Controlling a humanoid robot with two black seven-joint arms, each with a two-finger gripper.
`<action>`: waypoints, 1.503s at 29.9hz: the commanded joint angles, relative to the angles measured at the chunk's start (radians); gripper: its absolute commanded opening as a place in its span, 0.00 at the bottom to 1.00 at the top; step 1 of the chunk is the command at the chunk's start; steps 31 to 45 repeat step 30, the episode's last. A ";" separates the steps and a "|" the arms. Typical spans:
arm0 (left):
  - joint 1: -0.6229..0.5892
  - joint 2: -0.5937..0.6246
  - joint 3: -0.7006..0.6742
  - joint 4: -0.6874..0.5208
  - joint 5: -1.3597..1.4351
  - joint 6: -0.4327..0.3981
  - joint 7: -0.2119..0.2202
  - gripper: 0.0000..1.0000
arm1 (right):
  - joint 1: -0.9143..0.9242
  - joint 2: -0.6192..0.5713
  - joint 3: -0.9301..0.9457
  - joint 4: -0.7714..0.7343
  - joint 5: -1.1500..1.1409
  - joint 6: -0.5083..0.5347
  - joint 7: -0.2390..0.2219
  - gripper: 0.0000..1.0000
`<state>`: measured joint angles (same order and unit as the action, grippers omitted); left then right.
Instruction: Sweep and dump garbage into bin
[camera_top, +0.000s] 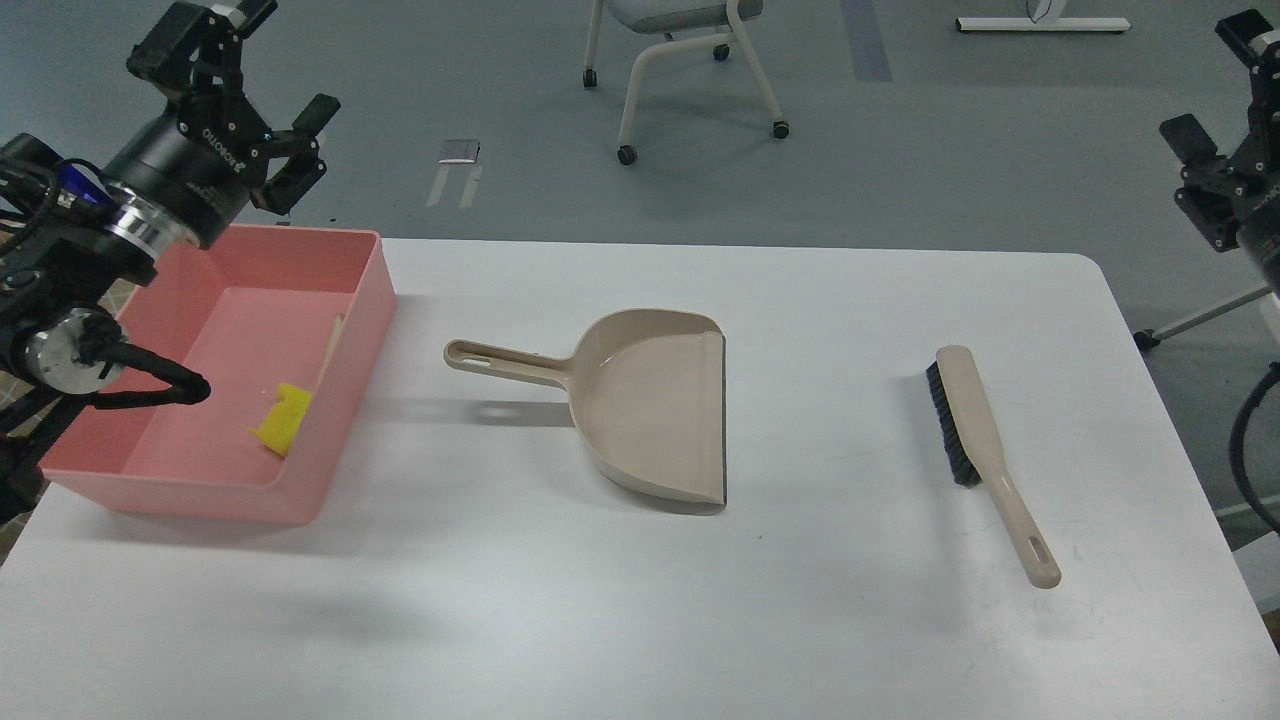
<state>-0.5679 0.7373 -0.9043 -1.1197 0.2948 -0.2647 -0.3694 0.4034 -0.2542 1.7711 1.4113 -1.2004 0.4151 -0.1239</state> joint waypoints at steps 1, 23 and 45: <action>-0.001 -0.108 -0.077 0.131 -0.011 -0.008 0.003 0.98 | 0.054 0.021 0.002 -0.109 0.069 -0.035 0.001 1.00; -0.006 -0.349 -0.220 0.291 -0.129 -0.120 0.084 0.98 | 0.201 0.139 -0.121 -0.502 0.487 -0.015 0.015 1.00; 0.000 -0.343 -0.206 0.291 -0.123 -0.120 0.087 0.98 | 0.210 0.148 -0.121 -0.499 0.498 0.034 0.016 1.00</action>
